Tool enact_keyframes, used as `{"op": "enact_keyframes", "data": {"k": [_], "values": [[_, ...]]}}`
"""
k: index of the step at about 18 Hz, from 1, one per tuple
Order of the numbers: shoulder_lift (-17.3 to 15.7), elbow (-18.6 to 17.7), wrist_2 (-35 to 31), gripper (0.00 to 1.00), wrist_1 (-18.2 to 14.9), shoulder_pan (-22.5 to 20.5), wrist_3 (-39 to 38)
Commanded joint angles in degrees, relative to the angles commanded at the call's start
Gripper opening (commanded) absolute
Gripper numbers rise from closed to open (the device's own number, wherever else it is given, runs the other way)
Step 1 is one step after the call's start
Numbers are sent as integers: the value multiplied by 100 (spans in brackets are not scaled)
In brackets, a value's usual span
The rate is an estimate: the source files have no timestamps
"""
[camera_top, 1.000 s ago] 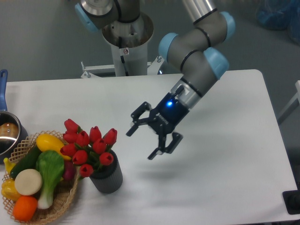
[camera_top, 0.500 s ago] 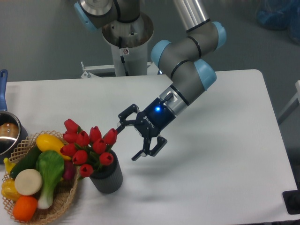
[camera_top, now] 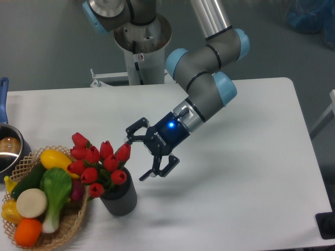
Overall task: Pick up the flowers from the vase
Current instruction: 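Advance the open gripper around the tulip stems above the vase rim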
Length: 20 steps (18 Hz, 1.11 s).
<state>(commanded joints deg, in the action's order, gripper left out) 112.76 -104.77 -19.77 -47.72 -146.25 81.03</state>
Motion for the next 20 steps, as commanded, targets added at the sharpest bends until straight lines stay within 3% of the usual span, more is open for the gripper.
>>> {"op": "enact_keyframes", "data": {"k": [5,20], "values": [[194,290,-35,100,9,193,27],[256,317,-53,100,18,431,114]]}}
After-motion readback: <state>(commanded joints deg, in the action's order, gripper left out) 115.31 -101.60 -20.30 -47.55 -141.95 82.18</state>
